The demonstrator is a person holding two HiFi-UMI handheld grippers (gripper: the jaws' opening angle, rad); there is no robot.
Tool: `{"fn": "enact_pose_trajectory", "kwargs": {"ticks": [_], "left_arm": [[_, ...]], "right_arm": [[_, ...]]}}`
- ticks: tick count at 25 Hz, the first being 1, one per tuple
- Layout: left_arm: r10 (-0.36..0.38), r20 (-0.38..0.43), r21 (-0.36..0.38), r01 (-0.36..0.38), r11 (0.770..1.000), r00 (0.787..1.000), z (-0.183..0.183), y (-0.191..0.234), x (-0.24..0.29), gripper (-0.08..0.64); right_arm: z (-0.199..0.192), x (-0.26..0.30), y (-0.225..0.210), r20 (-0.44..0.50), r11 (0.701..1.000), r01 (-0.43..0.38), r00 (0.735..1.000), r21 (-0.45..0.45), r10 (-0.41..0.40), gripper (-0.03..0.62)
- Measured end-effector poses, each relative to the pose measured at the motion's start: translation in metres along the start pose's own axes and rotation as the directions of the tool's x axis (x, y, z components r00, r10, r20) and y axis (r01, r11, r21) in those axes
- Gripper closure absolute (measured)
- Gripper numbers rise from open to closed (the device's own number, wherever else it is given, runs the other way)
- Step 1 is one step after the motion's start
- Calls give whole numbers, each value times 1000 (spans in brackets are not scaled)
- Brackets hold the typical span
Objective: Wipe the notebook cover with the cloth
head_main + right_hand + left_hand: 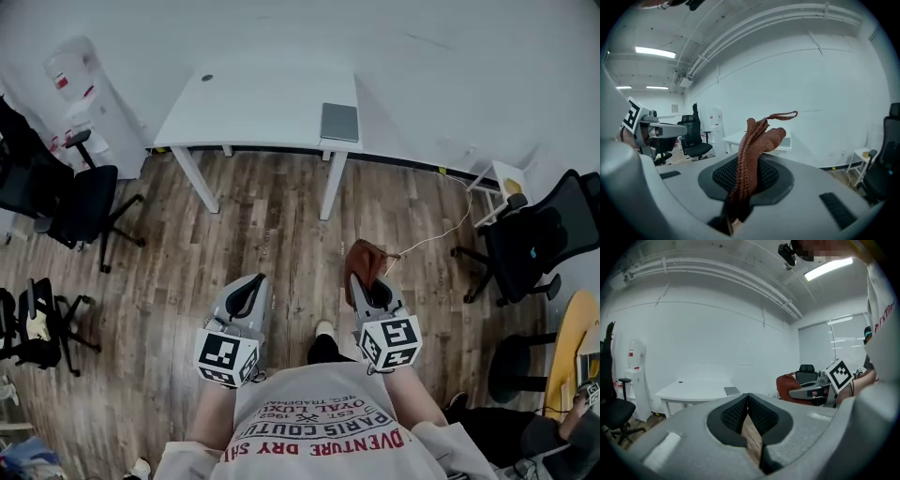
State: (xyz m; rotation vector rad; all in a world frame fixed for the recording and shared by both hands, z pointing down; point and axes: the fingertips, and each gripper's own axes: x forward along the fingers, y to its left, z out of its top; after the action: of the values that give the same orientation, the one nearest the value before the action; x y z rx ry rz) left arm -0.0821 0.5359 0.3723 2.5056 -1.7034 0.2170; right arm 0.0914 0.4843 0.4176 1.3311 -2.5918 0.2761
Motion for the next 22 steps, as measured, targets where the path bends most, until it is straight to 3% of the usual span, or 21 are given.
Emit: {"fn": "enact_pose_trajectory", "kwargs": {"ticks": [4, 10, 15, 22], "left_arm": [[30, 11, 5, -30, 1000, 999, 27, 5, 67, 549], [-3, 9, 2, 3, 1000, 1000, 38, -2, 159, 549], [-30, -37, -12, 30, 999, 999, 27, 3, 213, 549], [-47, -46, -27, 46, 999, 998, 26, 41, 285, 549]], "right_arm": [[30, 43, -58, 12, 999, -38, 999, -13, 38, 517], [42, 102, -119, -22, 994, -92, 996, -66, 91, 516], [34, 133, -155, -59, 996, -87, 995, -30, 85, 515], [32, 189, -199, -93, 999, -40, 995, 5, 40, 515]]}}
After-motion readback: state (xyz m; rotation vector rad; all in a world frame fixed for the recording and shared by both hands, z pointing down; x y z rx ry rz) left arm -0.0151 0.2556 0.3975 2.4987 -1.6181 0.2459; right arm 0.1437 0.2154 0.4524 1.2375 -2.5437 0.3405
